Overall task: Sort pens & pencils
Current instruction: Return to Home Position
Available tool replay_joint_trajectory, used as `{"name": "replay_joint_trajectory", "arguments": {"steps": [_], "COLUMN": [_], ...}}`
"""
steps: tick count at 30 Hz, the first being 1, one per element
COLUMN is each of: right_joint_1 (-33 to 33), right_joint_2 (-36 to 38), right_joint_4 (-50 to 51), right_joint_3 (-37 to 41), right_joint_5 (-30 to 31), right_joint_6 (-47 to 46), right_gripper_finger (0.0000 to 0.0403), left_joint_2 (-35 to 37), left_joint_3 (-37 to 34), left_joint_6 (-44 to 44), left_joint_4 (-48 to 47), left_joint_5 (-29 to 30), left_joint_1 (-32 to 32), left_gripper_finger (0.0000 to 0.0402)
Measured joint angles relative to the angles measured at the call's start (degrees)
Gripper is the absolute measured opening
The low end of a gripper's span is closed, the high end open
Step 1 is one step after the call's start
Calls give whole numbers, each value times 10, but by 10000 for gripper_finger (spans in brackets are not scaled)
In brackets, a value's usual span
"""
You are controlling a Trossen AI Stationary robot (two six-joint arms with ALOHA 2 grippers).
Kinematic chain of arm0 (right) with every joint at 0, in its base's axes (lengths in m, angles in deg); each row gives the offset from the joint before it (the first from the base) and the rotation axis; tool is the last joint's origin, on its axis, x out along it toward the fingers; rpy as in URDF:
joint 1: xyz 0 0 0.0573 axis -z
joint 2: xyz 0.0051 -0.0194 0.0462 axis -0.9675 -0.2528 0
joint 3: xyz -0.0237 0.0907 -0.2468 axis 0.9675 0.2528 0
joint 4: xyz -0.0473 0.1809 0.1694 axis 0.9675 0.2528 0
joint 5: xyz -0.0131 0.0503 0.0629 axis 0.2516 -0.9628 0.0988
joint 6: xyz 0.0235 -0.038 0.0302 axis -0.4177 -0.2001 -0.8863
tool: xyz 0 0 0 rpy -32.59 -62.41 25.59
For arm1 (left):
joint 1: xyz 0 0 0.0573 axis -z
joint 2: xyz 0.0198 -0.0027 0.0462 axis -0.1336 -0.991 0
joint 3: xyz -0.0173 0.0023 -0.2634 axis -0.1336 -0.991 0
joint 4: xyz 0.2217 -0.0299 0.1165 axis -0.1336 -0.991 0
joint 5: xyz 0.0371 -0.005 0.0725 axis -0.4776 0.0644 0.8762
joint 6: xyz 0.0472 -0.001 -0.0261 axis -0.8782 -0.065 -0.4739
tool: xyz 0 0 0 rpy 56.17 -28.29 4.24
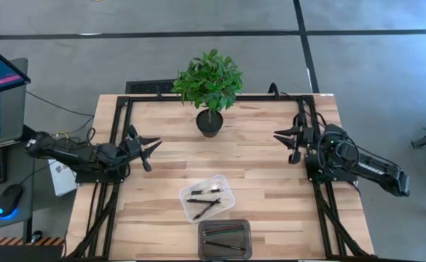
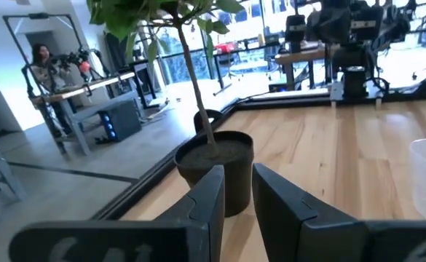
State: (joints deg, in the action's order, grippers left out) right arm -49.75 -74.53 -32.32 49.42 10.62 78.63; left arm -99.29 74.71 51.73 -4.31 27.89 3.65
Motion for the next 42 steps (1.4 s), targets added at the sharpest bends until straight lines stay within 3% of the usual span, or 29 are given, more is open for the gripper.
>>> {"name": "replay_joint_trajectory", "arguments": {"steps": [10,18,42], "right_joint_1": [4,4,3], "right_joint_2": [46,47,28], "right_joint_4": [-10,2,7], "right_joint_3": [51,51,51], "right_joint_5": [0,0,0], "right_joint_6": [-33,-24,-9], "right_gripper_finger": [86,86,86], "left_joint_2": [60,61,56], "left_joint_3": [-16,-16,-17], "left_joint_6": [1,24,36], "left_joint_4": [-13,-56,-56], "left_joint_5": [-8,5,5], "left_joint_1": [0,-1,-1], "left_gripper_finger": [64,64,64]}}
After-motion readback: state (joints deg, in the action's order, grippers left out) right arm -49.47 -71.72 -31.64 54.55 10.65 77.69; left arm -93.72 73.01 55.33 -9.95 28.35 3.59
